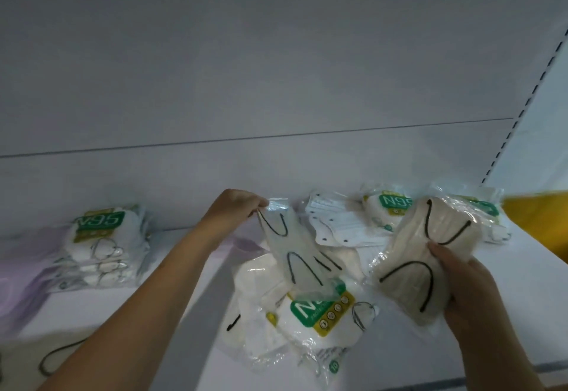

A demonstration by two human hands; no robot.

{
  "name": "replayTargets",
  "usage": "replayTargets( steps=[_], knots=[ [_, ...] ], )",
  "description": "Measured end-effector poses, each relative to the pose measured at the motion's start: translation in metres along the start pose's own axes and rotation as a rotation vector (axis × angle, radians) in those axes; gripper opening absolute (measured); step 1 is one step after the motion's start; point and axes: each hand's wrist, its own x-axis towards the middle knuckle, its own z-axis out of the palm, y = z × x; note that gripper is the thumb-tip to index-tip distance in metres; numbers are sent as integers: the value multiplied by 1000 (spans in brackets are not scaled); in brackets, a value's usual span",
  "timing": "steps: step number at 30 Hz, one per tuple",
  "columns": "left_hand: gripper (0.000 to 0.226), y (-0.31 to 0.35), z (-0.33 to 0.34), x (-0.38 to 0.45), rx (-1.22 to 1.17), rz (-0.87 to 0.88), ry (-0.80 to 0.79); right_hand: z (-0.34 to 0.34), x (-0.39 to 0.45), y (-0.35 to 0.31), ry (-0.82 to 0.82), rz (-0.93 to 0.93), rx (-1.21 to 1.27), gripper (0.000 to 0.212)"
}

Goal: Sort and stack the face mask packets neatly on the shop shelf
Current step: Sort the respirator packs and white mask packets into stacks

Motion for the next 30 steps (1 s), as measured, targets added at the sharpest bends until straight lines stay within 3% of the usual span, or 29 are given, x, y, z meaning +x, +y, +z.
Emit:
replayTargets(
  steps=[2,5,13,18,21,26,28,30],
  knots=[
    [26,-8,-3,-5,-279,-57,6,6,-3,0,-26,-8,-11,11],
    [12,-4,-5,-12,-470,31,-16,16,-5,0,-54,-19,-44,9],
    [40,53,17,-35,-571,257,-101,59,-15,-5,-164,27,-43,16],
    [61,75,1,-45,-731,235,-159,40,-10,-21,62,-155,-2,13],
    [42,82,9,-46,-771,247,-264,35,-6,-20,50,-151,-62,17],
    [16,75,78,-34,-736,157,-198,78,-26,-10,-364,53,-6,55],
    [10,70,92,-32,-741,123,-212,82,-26,-8,-421,-103,-256,46],
    [8,62,87,-26,-745,91,-150,73,-16,-3,-304,-159,-376,27]
  ],
)
